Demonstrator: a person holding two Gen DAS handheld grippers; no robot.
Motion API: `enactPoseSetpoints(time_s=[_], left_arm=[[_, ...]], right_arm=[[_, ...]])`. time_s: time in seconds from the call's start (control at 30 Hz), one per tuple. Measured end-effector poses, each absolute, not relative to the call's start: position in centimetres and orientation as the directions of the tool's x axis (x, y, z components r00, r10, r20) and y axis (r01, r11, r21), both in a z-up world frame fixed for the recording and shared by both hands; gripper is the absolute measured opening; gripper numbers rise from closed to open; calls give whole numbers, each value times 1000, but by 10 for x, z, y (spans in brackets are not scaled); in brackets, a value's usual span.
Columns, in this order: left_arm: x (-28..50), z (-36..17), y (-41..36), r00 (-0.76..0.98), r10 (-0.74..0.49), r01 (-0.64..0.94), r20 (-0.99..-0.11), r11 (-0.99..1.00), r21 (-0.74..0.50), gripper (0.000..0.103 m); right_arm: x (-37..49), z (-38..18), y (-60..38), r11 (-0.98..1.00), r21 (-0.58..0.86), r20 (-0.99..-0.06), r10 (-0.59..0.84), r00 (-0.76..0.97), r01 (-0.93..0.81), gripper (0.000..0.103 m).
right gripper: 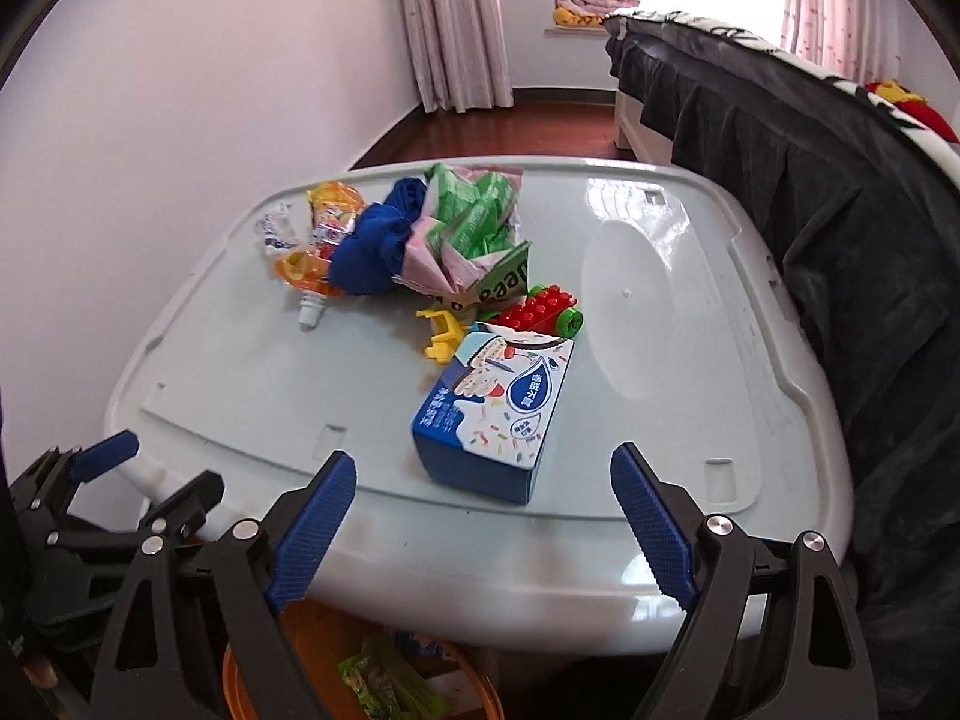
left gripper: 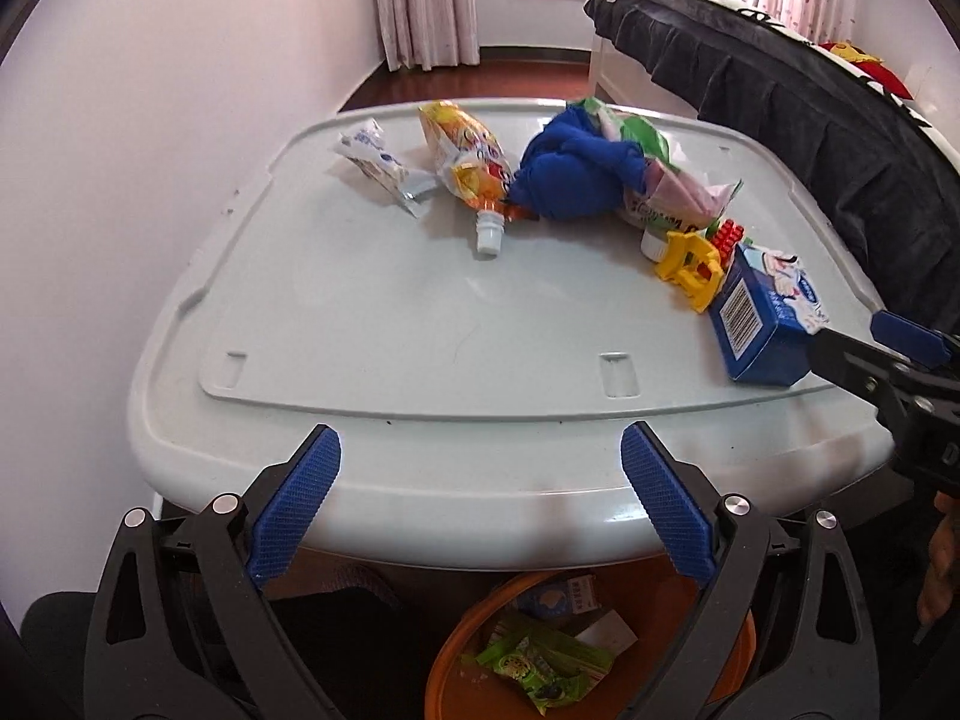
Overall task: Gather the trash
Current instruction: 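Grasp the blue-white biscuit box with the right gripper, then grasp the green-pink wipes pack with the left gripper while the right holds the biscuit box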
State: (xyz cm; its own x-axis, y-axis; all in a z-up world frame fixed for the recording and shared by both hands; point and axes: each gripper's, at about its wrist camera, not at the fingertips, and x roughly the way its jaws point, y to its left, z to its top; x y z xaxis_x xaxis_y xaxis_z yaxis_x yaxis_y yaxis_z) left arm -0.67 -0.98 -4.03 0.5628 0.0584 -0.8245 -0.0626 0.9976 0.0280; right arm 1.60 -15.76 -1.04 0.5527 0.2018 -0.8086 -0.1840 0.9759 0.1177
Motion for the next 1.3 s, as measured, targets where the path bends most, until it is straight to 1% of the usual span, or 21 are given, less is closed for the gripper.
enactPoseSetpoints(time_s=[0.17,0.37,0.47,0.53,0.57,0.67,0.87,1.03,1.2,1.3], left_arm=[[-5,-50,-3,544,64,-82,-837,996,23,92],[-1,-56,8,534,43,-119,-844,993,-25,92],[1,-59,10,530,42,-128,-847,991,-31,92],[1,-61,10,527,45,-129,-849,991,-28,92],[1,-61,9,527,46,-127,-849,992,-25,92],[3,-62,8,529,55,-123,-847,992,-13,92],[4,-58,5,542,57,-115,-838,993,-7,92],[14,-43,-10,577,29,-65,-816,998,-10,92],[42,-31,-32,603,-37,-5,-797,999,-50,92],[63,-25,-45,607,-95,21,-789,994,-103,92]], right_arm=[[32,-24,-154,981,122,-819,184,544,-148,85],[50,-40,-149,983,148,-827,182,531,-107,85],[55,-46,-145,984,149,-829,177,531,-95,85],[58,-50,-143,983,153,-834,181,522,-96,71],[59,-53,-142,984,146,-838,175,516,-97,53],[57,-52,-141,984,142,-831,177,527,-105,51],[47,-44,-163,978,193,-815,208,541,-85,51],[30,-24,-181,982,168,-778,183,601,-81,51],[18,-13,-201,987,148,-753,153,639,-62,51],[15,-8,-211,989,140,-739,133,660,-42,51]])
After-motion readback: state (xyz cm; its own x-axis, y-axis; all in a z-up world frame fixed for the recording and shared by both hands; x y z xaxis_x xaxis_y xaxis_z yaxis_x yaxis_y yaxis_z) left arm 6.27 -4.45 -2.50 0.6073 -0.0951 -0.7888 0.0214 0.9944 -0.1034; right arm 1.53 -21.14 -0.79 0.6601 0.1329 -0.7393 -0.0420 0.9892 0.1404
